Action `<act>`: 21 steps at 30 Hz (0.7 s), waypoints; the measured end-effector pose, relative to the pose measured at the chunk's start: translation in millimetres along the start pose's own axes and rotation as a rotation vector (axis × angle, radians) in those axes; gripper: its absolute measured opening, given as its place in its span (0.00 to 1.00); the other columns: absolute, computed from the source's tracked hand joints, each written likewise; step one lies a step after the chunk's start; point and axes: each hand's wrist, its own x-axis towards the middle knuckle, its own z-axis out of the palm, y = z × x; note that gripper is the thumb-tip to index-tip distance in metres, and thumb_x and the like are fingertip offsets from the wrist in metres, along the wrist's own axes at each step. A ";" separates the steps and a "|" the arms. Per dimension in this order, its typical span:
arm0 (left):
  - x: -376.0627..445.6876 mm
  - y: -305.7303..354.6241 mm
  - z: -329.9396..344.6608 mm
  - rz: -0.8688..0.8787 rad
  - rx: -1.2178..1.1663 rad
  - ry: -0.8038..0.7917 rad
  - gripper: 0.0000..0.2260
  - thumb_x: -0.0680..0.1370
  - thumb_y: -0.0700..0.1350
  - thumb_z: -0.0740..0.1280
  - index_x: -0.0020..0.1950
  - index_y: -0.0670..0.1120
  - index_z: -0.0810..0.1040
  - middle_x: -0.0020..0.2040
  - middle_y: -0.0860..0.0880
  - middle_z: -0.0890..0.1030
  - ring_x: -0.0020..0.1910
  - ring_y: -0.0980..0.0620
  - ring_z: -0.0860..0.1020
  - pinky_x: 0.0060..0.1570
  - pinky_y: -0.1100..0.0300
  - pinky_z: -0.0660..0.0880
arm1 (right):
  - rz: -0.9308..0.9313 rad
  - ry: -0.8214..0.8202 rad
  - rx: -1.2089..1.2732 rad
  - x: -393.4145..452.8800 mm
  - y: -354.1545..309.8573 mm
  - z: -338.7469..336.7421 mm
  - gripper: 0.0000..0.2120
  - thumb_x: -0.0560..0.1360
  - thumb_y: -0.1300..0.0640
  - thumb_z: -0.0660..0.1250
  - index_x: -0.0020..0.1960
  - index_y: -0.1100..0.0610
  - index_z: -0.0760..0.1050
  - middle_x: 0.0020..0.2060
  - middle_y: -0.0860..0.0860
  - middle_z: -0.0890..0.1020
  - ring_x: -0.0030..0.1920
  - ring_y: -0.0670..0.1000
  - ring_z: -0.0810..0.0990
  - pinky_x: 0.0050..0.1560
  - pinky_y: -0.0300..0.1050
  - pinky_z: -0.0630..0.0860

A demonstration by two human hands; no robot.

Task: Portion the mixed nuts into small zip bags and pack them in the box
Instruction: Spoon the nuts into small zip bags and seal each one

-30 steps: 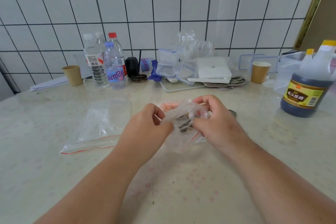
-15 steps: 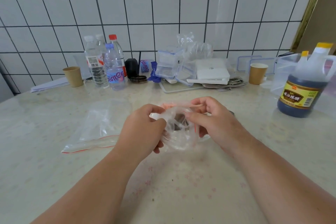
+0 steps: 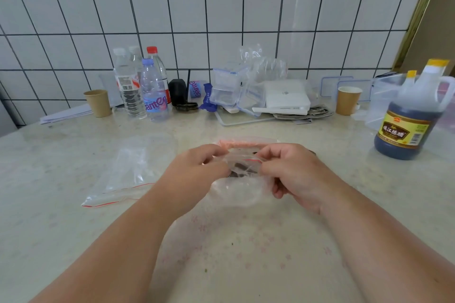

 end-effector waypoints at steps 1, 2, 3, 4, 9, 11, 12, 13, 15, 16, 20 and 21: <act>0.1 0.8 0.2 -0.015 -0.009 -0.017 0.07 0.69 0.59 0.70 0.44 0.60 0.85 0.33 0.57 0.81 0.29 0.62 0.74 0.37 0.61 0.72 | -0.011 -0.015 -0.006 -0.7 -0.6 -0.7 0.08 0.60 0.57 0.71 0.39 0.56 0.82 0.24 0.50 0.77 0.23 0.48 0.74 0.23 0.39 0.70; 0.9 -0.4 0.4 -0.022 0.022 -0.015 0.08 0.72 0.60 0.72 0.41 0.57 0.85 0.32 0.57 0.82 0.27 0.62 0.74 0.34 0.62 0.72 | -0.028 -0.019 -0.020 -0.6 -0.7 -2.0 0.08 0.60 0.57 0.72 0.39 0.54 0.82 0.25 0.49 0.77 0.24 0.48 0.74 0.25 0.39 0.71; 1.9 -2.1 1.1 -0.036 0.067 -0.007 0.10 0.75 0.58 0.73 0.39 0.53 0.85 0.31 0.56 0.84 0.25 0.61 0.74 0.30 0.63 0.72 | -0.047 -0.012 -0.044 -0.2 -0.6 -3.3 0.08 0.62 0.57 0.75 0.40 0.53 0.82 0.25 0.48 0.78 0.25 0.48 0.75 0.26 0.40 0.72; 2.5 -4.0 2.3 -0.045 0.089 -0.004 0.12 0.77 0.55 0.73 0.38 0.50 0.84 0.31 0.54 0.85 0.23 0.59 0.74 0.26 0.64 0.72 | -0.065 0.001 -0.075 0.3 0.1 -5.0 0.08 0.65 0.57 0.77 0.42 0.53 0.82 0.27 0.48 0.78 0.27 0.48 0.76 0.27 0.41 0.72; 0.7 -5.1 9.9 -0.112 -0.049 0.015 0.06 0.81 0.45 0.70 0.45 0.44 0.82 0.30 0.46 0.85 0.20 0.51 0.76 0.21 0.61 0.74 | -0.037 -0.099 -0.107 -2.2 -2.7 -9.1 0.16 0.65 0.55 0.76 0.52 0.52 0.79 0.31 0.49 0.77 0.29 0.47 0.76 0.27 0.42 0.72; 2.4 -5.4 8.0 -0.130 -0.124 0.047 0.05 0.78 0.38 0.68 0.47 0.46 0.83 0.28 0.45 0.84 0.19 0.51 0.74 0.19 0.62 0.72 | -0.006 -0.148 -0.075 -3.3 -3.9 -9.7 0.17 0.64 0.62 0.71 0.53 0.55 0.79 0.31 0.49 0.77 0.28 0.48 0.75 0.26 0.42 0.71; 3.4 -5.8 5.0 -0.132 -0.150 0.064 0.08 0.76 0.36 0.66 0.47 0.46 0.84 0.26 0.45 0.82 0.19 0.51 0.73 0.19 0.63 0.70 | 0.005 -0.150 -0.053 -2.9 -3.8 -10.5 0.16 0.66 0.66 0.70 0.52 0.56 0.79 0.30 0.49 0.77 0.28 0.48 0.75 0.26 0.42 0.71; 4.4 -5.7 1.6 -0.131 -0.169 0.072 0.09 0.75 0.36 0.66 0.44 0.45 0.85 0.25 0.45 0.81 0.19 0.50 0.72 0.19 0.64 0.68 | 0.019 -0.146 -0.024 -2.4 -3.8 -11.2 0.14 0.68 0.69 0.69 0.52 0.58 0.78 0.29 0.49 0.77 0.27 0.48 0.75 0.25 0.41 0.71; 5.8 -5.1 -4.4 -0.113 -0.197 0.066 0.07 0.72 0.40 0.69 0.40 0.44 0.86 0.23 0.46 0.78 0.20 0.51 0.70 0.20 0.65 0.64 | 0.056 -0.131 0.056 -1.1 -4.2 -13.0 0.11 0.70 0.72 0.69 0.49 0.59 0.78 0.28 0.50 0.77 0.25 0.47 0.73 0.24 0.39 0.69; 5.5 -4.4 -6.2 -0.103 -0.208 0.052 0.06 0.70 0.44 0.70 0.39 0.44 0.86 0.23 0.46 0.77 0.21 0.51 0.69 0.20 0.66 0.63 | 0.072 -0.115 0.091 0.0 -4.3 -14.0 0.10 0.70 0.71 0.70 0.47 0.59 0.78 0.28 0.51 0.77 0.25 0.47 0.73 0.24 0.39 0.68; 7.8 -8.8 -2.6 -0.106 -0.148 0.027 0.09 0.70 0.51 0.74 0.37 0.46 0.85 0.24 0.48 0.79 0.22 0.53 0.68 0.22 0.67 0.64 | 0.060 -0.031 0.054 4.7 1.3 -16.6 0.07 0.69 0.65 0.76 0.42 0.57 0.80 0.28 0.50 0.78 0.25 0.46 0.73 0.25 0.38 0.69; 8.7 -10.9 -0.9 -0.112 -0.118 0.033 0.09 0.73 0.50 0.74 0.35 0.46 0.85 0.25 0.48 0.80 0.21 0.54 0.68 0.23 0.67 0.64 | 0.044 -0.011 0.020 5.2 2.8 -17.2 0.07 0.68 0.62 0.77 0.41 0.57 0.80 0.27 0.49 0.79 0.25 0.46 0.74 0.25 0.38 0.70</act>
